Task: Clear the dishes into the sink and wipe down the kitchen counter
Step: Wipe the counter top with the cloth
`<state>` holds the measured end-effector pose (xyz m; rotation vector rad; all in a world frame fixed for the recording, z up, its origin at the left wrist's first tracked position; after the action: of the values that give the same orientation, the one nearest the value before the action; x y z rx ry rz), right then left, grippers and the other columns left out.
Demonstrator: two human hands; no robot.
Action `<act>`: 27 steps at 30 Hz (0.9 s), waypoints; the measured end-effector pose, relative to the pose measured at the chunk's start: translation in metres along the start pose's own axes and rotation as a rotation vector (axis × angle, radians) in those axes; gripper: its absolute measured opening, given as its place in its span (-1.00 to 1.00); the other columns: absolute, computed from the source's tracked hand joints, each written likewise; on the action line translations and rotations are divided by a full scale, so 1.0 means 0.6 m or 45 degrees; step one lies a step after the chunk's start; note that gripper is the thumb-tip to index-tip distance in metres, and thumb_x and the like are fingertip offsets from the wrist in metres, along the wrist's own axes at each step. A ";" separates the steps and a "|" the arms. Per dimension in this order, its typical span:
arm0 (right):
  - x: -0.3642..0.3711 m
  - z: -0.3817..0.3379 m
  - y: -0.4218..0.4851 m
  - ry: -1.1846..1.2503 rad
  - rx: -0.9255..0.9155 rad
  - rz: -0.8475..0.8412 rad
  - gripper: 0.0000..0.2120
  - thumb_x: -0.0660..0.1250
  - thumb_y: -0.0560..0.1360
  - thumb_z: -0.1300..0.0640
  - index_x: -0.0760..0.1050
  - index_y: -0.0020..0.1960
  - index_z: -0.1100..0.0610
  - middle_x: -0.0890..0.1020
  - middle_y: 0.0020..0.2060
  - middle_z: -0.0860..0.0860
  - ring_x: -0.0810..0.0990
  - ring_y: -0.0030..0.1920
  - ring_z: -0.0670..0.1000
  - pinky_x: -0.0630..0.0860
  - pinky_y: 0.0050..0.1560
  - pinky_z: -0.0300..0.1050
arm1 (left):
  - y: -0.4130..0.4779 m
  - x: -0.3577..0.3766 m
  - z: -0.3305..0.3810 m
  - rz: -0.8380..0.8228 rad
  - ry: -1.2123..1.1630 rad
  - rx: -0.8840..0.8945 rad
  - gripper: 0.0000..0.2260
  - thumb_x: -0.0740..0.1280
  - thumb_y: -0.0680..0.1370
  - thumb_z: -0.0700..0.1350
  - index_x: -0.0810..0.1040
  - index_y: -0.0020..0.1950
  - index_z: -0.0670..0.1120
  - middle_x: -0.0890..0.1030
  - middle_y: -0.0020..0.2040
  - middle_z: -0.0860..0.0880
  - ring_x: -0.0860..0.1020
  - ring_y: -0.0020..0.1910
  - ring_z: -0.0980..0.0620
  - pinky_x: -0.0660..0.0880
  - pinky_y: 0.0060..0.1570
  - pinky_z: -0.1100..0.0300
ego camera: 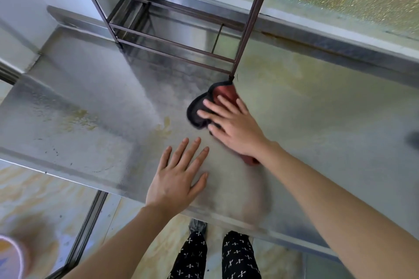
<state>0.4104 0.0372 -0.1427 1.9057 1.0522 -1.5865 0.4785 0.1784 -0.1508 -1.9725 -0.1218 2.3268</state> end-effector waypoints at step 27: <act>-0.056 0.335 -0.249 0.099 1.252 0.373 -0.55 -0.04 0.59 -0.11 0.18 0.47 -0.12 0.16 0.51 -0.06 0.06 0.50 0.15 -0.05 0.42 0.29 | 0.195 0.015 0.182 0.009 0.017 0.058 -0.49 0.00 0.57 0.16 0.13 0.49 0.02 0.15 0.51 -0.04 0.12 0.48 -0.08 0.00 0.37 -0.08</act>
<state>0.1669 -0.0301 -0.1393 2.5558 -0.0881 -2.0403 0.3677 0.0627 -0.1555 -1.9700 -0.0603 2.2988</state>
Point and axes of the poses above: each hand's wrist, its own y-axis towards the middle knuckle, its own x-axis out of the palm, z = x × y, the point moved 8 cm from there along y, towards the middle knuckle
